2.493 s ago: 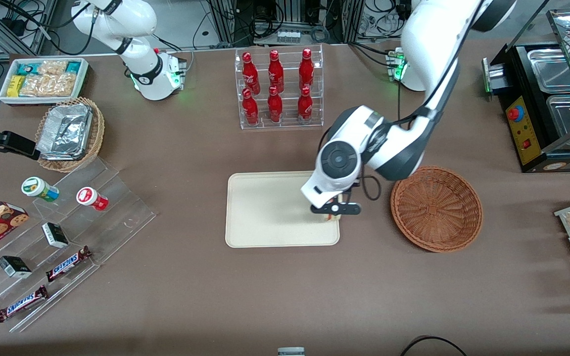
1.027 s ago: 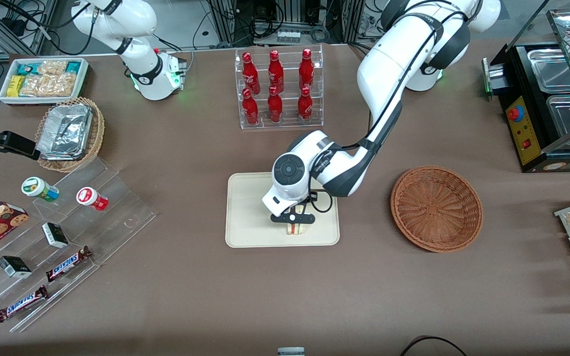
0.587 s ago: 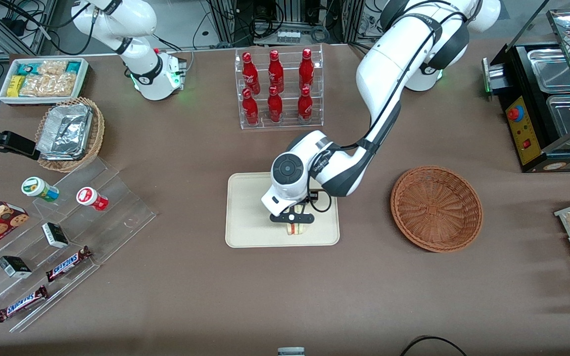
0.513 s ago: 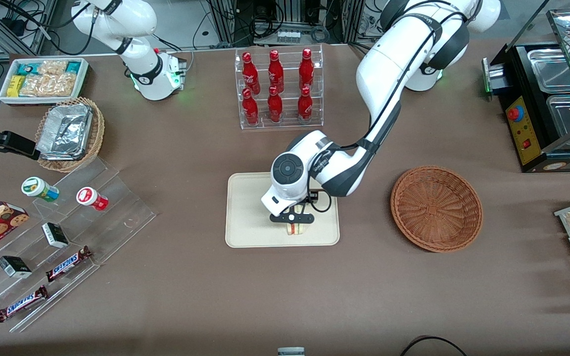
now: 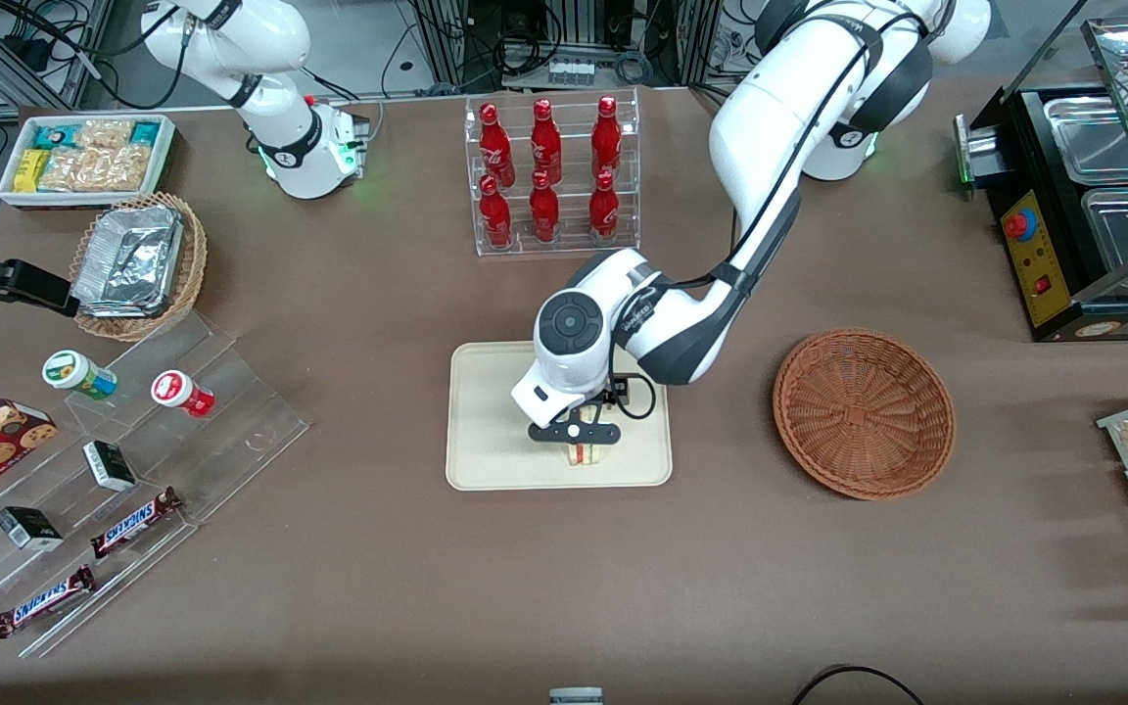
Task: Place sandwich from basket to tray
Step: 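Lower the sandwich onto the tray and open the left gripper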
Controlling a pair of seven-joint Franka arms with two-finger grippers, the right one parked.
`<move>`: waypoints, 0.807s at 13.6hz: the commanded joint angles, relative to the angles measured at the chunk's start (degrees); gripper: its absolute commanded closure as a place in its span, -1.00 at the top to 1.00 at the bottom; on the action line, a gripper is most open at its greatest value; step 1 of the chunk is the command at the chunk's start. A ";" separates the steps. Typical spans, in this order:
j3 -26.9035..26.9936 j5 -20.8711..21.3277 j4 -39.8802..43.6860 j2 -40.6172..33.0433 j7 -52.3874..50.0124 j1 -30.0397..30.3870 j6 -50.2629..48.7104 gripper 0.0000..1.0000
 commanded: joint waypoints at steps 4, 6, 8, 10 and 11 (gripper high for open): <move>1.63 1.01 -0.14 -7.22 -1.56 2.28 -6.62 1.00; 1.45 0.92 -0.23 -8.81 -1.55 5.79 -7.96 1.00; 1.89 1.19 -0.75 -11.26 -1.20 7.20 -8.75 1.00; 1.89 1.72 -0.76 -13.20 0.55 10.36 -12.69 1.00; 1.89 1.63 -0.76 -14.08 1.78 11.24 -14.10 1.00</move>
